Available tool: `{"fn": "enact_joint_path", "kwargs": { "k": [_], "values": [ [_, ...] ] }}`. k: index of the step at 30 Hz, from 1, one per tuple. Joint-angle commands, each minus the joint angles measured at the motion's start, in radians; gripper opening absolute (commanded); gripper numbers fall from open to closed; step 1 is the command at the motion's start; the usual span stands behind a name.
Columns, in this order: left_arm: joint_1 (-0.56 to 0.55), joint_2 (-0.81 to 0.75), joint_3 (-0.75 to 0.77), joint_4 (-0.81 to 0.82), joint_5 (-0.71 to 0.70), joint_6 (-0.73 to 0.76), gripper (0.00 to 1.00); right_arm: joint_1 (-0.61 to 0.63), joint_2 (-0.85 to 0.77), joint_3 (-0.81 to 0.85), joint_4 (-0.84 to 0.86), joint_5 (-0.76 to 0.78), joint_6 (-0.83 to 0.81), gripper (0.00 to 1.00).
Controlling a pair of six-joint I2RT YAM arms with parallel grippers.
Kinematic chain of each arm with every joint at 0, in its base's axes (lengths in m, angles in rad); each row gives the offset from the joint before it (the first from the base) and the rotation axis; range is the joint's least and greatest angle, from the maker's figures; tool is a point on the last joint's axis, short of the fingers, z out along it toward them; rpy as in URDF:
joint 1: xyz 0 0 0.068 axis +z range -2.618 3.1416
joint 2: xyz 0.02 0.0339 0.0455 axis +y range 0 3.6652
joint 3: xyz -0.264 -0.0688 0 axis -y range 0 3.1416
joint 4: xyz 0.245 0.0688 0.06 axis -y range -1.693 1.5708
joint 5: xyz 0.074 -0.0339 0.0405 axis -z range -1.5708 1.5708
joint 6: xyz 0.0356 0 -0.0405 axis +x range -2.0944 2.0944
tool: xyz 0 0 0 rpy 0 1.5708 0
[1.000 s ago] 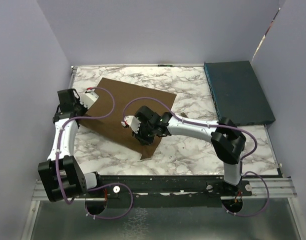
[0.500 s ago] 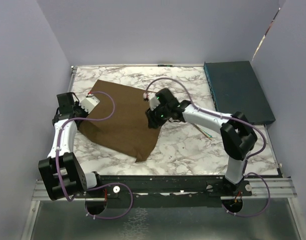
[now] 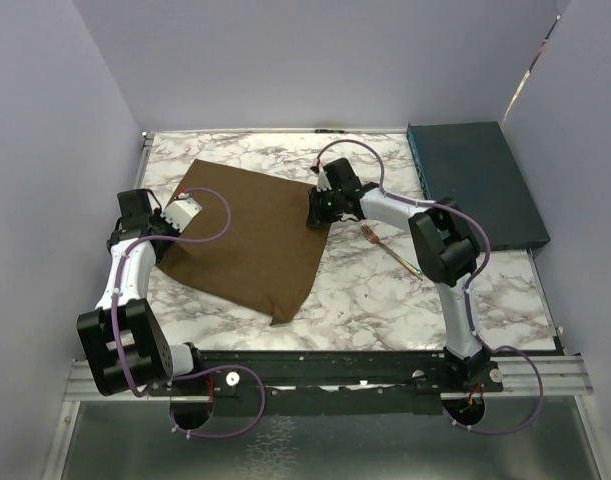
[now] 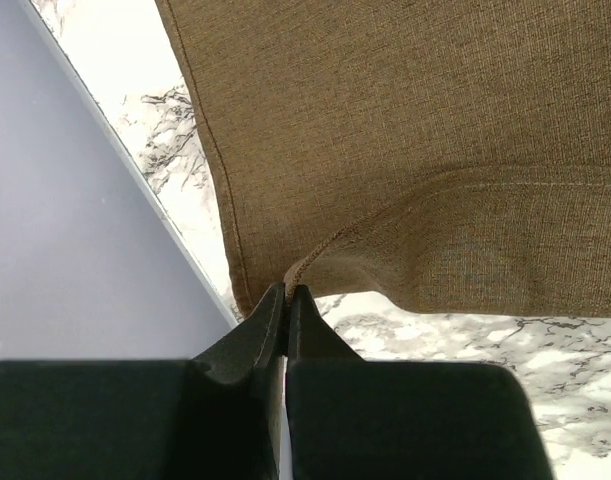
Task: Fold the napkin into a case and place the utensils inside
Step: Flatten out the napkin at the center of the board, then fold the napkin at the center of the board.
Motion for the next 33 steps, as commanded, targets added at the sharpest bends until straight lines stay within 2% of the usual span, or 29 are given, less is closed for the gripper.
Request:
{"fn": "enact_joint_path", "kwargs": {
  "k": [1, 5, 10, 11, 13, 16, 17, 21, 26, 29, 33],
  "values": [
    [0.006, 0.011, -0.009, -0.016, 0.038, -0.020, 0.00, -0.080, 0.097, 0.079, -0.066, 0.032, 0.076, 0.24],
    [0.005, 0.035, 0.022, -0.016, 0.063, -0.065, 0.00, -0.113, 0.170, 0.175, -0.119, 0.048, 0.070, 0.21],
    [0.005, 0.066, 0.075, -0.018, 0.080, -0.128, 0.00, -0.122, 0.241, 0.336, -0.188, 0.029, 0.035, 0.22],
    [0.004, 0.067, 0.082, -0.021, 0.082, -0.132, 0.00, -0.120, 0.215, 0.318, -0.175, 0.000, 0.032, 0.27],
    [0.004, 0.067, 0.089, -0.027, 0.090, -0.136, 0.00, -0.105, 0.112, 0.197, -0.073, 0.001, 0.023, 0.43],
    [0.004, 0.068, 0.091, -0.039, 0.114, -0.149, 0.00, -0.066, -0.081, -0.014, 0.054, 0.057, -0.017, 0.90],
    [0.004, 0.069, 0.091, -0.044, 0.122, -0.153, 0.00, -0.051, -0.145, -0.086, 0.089, 0.089, -0.026, 0.98],
    [0.000, 0.077, 0.083, -0.048, 0.136, -0.160, 0.00, 0.031, -0.429, -0.422, 0.258, 0.245, -0.054, 1.00],
    [-0.003, 0.082, 0.077, -0.049, 0.136, -0.161, 0.00, 0.208, -0.671, -0.705, 0.323, 0.469, -0.087, 0.97],
    [-0.003, 0.080, 0.076, -0.051, 0.132, -0.161, 0.00, 0.360, -0.739, -0.800, 0.318, 0.559, -0.076, 0.95],
    [-0.004, 0.085, 0.080, -0.051, 0.118, -0.157, 0.00, 0.516, -0.741, -0.853, 0.324, 0.638, -0.029, 0.89]
  ]
}}
